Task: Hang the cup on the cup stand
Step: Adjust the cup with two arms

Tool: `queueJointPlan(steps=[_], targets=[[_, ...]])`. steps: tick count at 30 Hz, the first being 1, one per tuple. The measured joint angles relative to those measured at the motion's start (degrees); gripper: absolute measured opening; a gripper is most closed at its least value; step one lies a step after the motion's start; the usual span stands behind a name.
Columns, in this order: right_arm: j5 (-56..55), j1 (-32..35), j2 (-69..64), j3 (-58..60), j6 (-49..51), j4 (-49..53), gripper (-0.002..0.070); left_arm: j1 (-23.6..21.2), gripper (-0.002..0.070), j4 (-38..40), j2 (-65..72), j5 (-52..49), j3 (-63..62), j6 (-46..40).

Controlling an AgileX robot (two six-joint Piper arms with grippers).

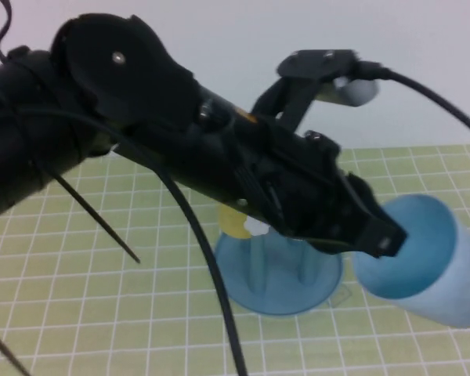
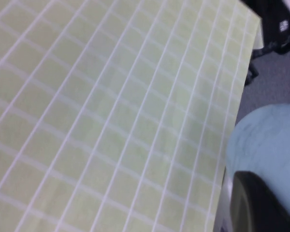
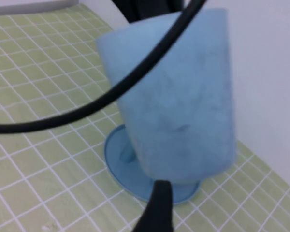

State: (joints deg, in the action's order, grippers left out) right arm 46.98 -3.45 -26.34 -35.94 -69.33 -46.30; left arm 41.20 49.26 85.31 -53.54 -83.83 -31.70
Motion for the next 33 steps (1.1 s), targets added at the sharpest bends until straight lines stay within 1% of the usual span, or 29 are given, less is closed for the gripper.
queueJointPlan(steps=[3,5,14,18,25,27,31,33], targets=[[0.1,0.0,-0.2,0.0,-3.4,-0.3,0.0686,3.2,0.0000,0.1,0.6,2.4,-0.1,0.1],[0.4,0.0,-0.5,0.0,-5.2,-0.5,0.0689,4.1,0.0000,0.3,1.1,3.4,-0.1,0.1],[4.3,-0.3,-5.1,-0.3,-7.6,-1.4,0.0692,4.2,0.0000,4.5,3.0,3.4,-0.1,0.1],[3.6,-1.1,-8.4,-0.5,-8.5,-2.6,0.0692,5.2,0.0000,4.6,3.8,3.5,-0.1,0.0],[3.4,-1.1,-12.7,-0.5,-10.4,-4.3,0.0691,5.3,0.0000,5.0,4.1,3.3,-0.1,-0.7],[3.5,-1.1,-13.0,-0.5,-10.9,-5.2,0.0675,5.3,0.0000,4.9,4.1,3.3,-0.1,-1.4],[3.7,-1.2,-13.0,-0.5,-12.5,-5.7,0.0609,5.3,0.0001,4.8,4.1,3.3,-0.1,-1.5],[3.7,-1.2,-13.0,-0.5,-13.0,-5.7,0.0591,5.3,0.0001,4.8,4.1,3.0,-0.1,-2.0]])
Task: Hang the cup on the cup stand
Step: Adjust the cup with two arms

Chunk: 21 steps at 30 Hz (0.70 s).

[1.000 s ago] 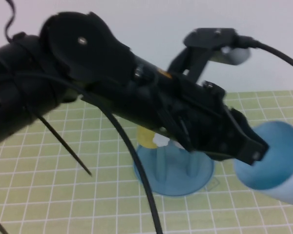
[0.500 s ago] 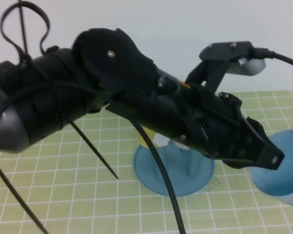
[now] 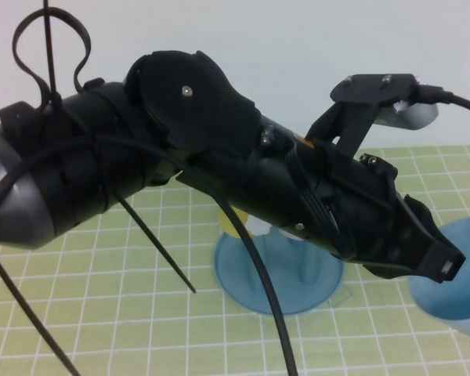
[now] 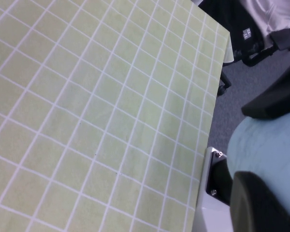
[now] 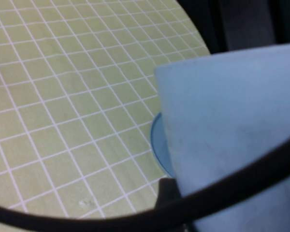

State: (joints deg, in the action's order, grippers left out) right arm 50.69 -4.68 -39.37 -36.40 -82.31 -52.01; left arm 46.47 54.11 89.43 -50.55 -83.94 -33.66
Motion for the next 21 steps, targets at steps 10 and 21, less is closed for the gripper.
queueJointPlan(steps=[10,21], targets=[[0.5,0.0,0.0,0.0,-0.5,-0.7,0.0574,-0.7,0.0382,-0.6,-0.1,0.0,0.0,-2.7],[3.9,0.0,-0.1,0.0,0.8,0.0,0.0573,-9.4,0.0441,-1.8,-4.1,-11.8,-4.2,-3.9]])
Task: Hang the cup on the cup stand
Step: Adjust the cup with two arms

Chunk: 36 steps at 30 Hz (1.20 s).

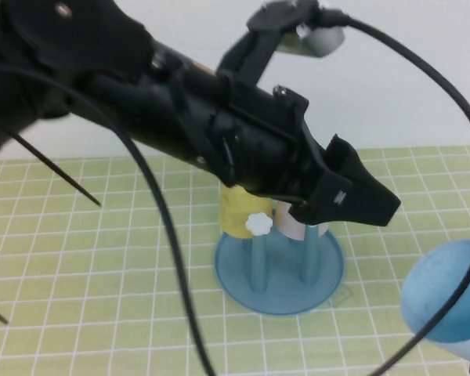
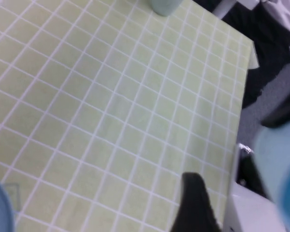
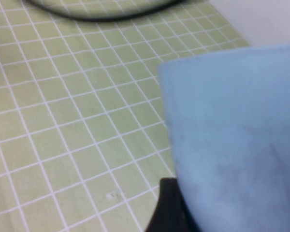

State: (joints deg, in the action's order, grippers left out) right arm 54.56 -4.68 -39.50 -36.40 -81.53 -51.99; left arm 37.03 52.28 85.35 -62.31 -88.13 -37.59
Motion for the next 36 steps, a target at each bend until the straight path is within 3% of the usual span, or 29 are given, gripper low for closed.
queueJointPlan(steps=[4,13,20,30,33,36], targets=[[-0.3,0.0,0.0,0.0,1.7,1.0,0.0573,1.7,0.0441,0.2,0.0,-3.4,-3.0,0.0],[-1.5,0.0,0.0,0.0,3.7,4.2,0.0573,11.8,0.0441,-3.8,0.0,0.3,-3.7,-0.8],[-1.5,0.0,0.0,0.0,5.2,4.6,0.0573,17.3,0.0438,-13.2,0.0,4.3,-3.7,-0.8],[-1.6,0.0,0.0,0.0,5.7,4.1,0.0573,19.0,0.0437,-13.1,3.1,3.8,-3.7,-0.1],[-1.6,0.0,0.0,0.0,5.8,4.0,0.0573,19.0,0.0365,-12.9,4.9,3.3,-3.7,1.4],[-1.6,0.0,0.0,0.0,6.0,4.0,0.0573,19.0,0.0170,-13.1,5.7,3.2,-3.7,2.7]])
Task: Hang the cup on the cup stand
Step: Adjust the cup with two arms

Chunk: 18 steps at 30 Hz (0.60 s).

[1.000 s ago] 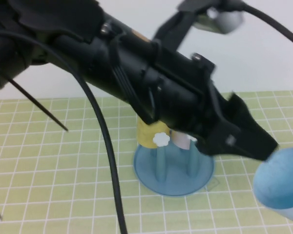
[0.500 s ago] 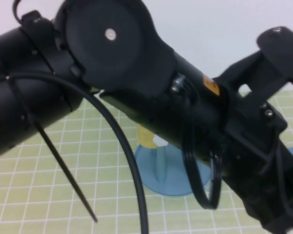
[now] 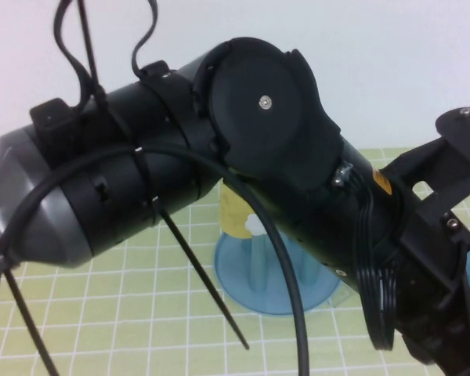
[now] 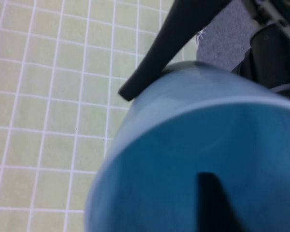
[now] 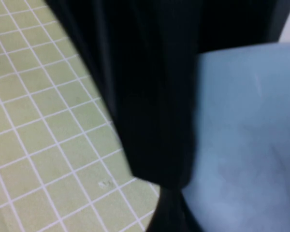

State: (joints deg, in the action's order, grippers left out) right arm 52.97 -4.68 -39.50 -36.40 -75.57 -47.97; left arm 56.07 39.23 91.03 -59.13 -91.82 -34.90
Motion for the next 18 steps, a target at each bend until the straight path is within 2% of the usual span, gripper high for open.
queueJointPlan(steps=[2,7,13,18], targets=[[-0.1,0.0,0.0,0.0,0.1,0.0,0.0573,0.0,0.0001,0.0,0.0,0.1,0.0,-0.1],[-0.3,-0.1,0.0,0.0,1.0,-0.4,0.0576,0.0,0.0000,1.2,0.0,0.6,0.0,-0.1],[-1.8,-0.1,-0.1,0.0,1.4,-1.2,0.0666,-0.1,0.0000,2.6,0.0,1.4,0.0,-0.1],[-2.2,-0.2,-0.1,0.0,5.1,-0.1,0.0690,-0.1,0.0000,2.6,0.0,1.6,0.0,1.3]])
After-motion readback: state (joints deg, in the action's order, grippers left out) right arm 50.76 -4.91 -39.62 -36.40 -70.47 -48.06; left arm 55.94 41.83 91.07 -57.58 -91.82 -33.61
